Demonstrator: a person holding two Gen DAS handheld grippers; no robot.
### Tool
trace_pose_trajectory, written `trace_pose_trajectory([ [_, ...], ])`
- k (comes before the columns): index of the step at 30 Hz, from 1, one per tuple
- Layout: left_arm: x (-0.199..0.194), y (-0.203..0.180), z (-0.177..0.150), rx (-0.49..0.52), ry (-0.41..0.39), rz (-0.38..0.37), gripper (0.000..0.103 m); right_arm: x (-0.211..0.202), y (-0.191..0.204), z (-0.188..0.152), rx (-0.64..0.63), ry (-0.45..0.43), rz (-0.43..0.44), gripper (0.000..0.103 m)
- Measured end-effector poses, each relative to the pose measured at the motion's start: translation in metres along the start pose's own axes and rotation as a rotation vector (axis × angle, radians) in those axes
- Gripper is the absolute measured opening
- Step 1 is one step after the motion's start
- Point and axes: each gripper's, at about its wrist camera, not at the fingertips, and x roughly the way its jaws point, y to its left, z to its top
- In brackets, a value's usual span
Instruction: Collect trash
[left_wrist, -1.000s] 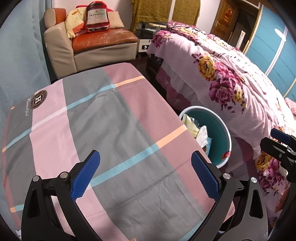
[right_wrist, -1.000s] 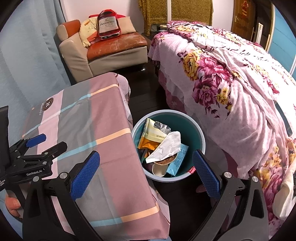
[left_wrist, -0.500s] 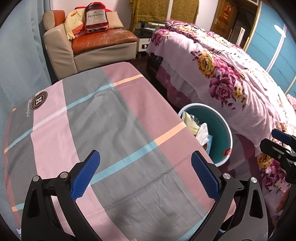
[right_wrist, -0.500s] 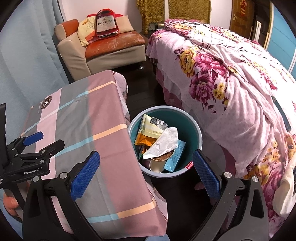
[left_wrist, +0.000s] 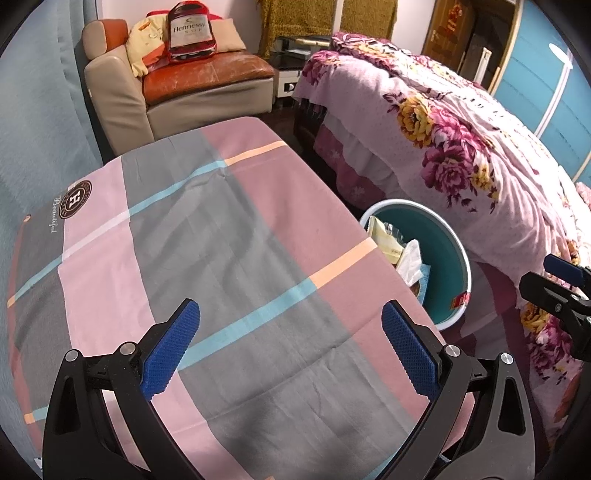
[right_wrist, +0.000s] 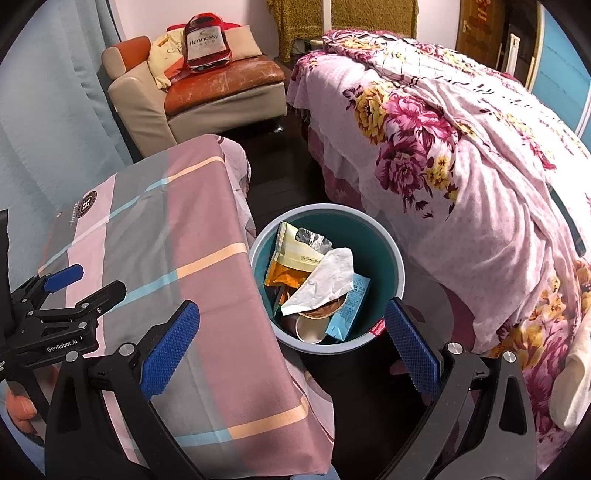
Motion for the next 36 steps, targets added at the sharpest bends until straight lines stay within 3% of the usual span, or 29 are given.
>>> trace_pose_trajectory([
  [36,0.029,-0.007,-0.004,0.045,0.021,0.038,0.099,0.039,-0.012,-0.001,0.045,0.065,0.003,0.096],
])
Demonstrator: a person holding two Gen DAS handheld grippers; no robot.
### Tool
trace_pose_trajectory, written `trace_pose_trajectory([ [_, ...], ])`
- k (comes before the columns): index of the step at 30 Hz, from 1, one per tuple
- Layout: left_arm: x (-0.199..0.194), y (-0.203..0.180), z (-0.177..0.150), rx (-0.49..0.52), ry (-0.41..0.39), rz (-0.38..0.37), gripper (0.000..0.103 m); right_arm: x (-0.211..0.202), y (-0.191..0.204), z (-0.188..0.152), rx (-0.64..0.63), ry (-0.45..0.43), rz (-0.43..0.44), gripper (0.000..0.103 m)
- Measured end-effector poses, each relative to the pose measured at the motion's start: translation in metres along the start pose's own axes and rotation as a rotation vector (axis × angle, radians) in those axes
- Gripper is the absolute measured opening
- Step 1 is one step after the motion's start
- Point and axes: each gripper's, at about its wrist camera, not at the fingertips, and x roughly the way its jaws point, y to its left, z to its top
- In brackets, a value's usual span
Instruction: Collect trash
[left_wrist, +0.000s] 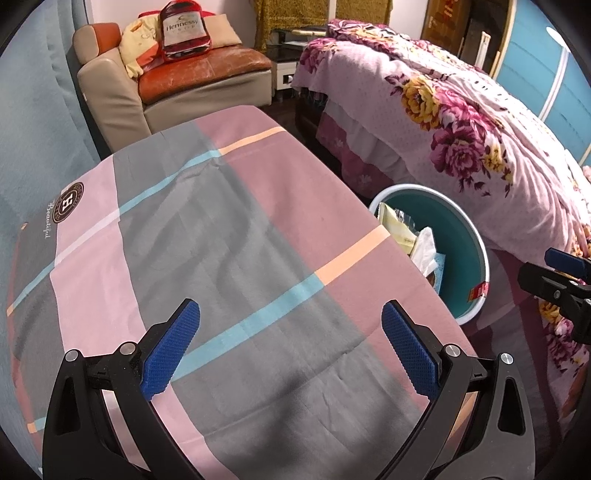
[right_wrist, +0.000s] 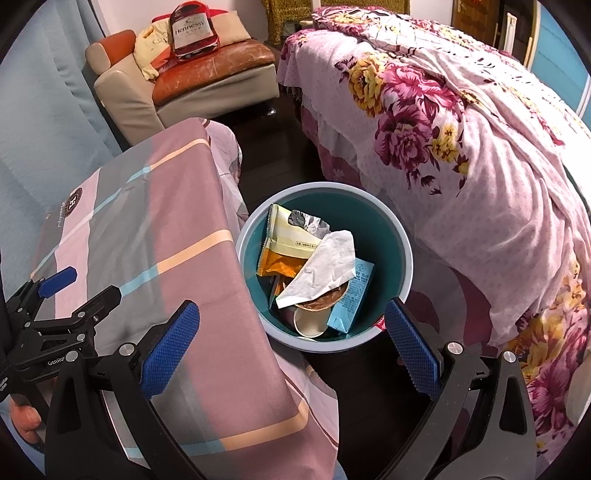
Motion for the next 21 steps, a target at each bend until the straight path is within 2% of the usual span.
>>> trace_pose_trajectory([
  [21,0.0098,0.0011,-0.0007,0.004,0.016,-0.002,0.099,0.0083,0.0021,0.0038,-0.004,0.012,-0.009,0.096],
])
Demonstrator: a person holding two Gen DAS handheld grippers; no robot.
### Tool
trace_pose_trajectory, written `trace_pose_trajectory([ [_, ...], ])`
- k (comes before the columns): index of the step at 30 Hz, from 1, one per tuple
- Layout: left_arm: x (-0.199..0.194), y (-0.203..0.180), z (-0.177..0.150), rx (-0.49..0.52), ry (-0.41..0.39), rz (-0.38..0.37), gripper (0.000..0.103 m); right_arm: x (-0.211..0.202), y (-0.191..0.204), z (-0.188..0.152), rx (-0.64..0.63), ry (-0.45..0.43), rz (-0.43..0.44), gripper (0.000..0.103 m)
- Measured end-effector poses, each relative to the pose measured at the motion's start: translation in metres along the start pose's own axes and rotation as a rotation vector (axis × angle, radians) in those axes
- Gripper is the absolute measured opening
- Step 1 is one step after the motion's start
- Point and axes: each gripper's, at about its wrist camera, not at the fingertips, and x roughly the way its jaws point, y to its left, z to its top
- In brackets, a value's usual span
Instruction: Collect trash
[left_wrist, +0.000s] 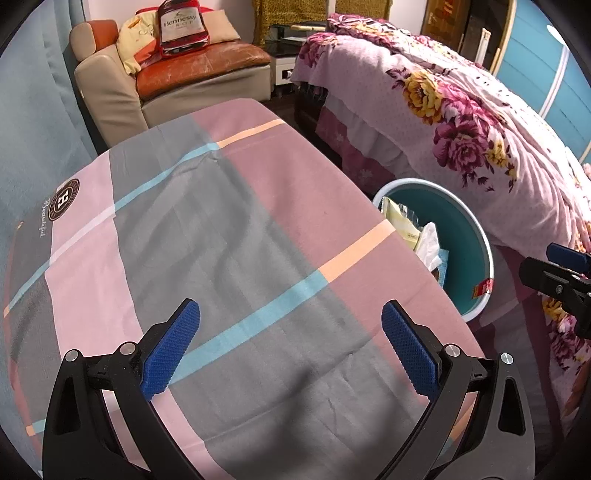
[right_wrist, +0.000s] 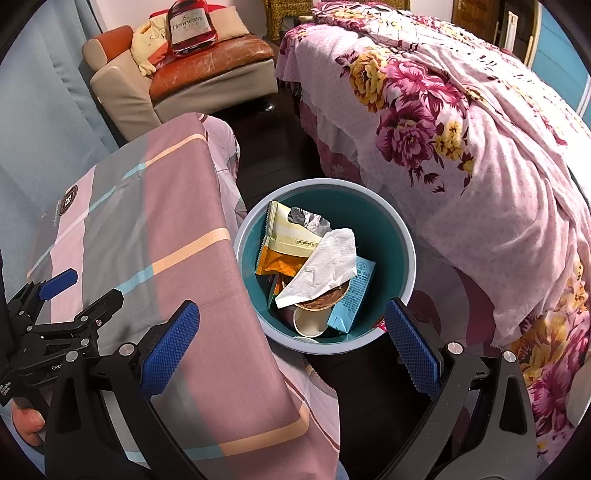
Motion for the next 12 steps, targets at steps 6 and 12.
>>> trace_pose_trajectory([
  [6,0.0005,0.0013,-0.0001,-0.003,0.008,-0.009,0.099,-0.0032,0.0032,0.0000,-0.007,-0.006,-0.010,0.096],
  [12,-0.0013,0.0065,-0.0028,-0.027,0.018,-0.020,0.099,-0.0092,0.0055,-0.0009,-0.014,-0.014,-0.017,0.096],
])
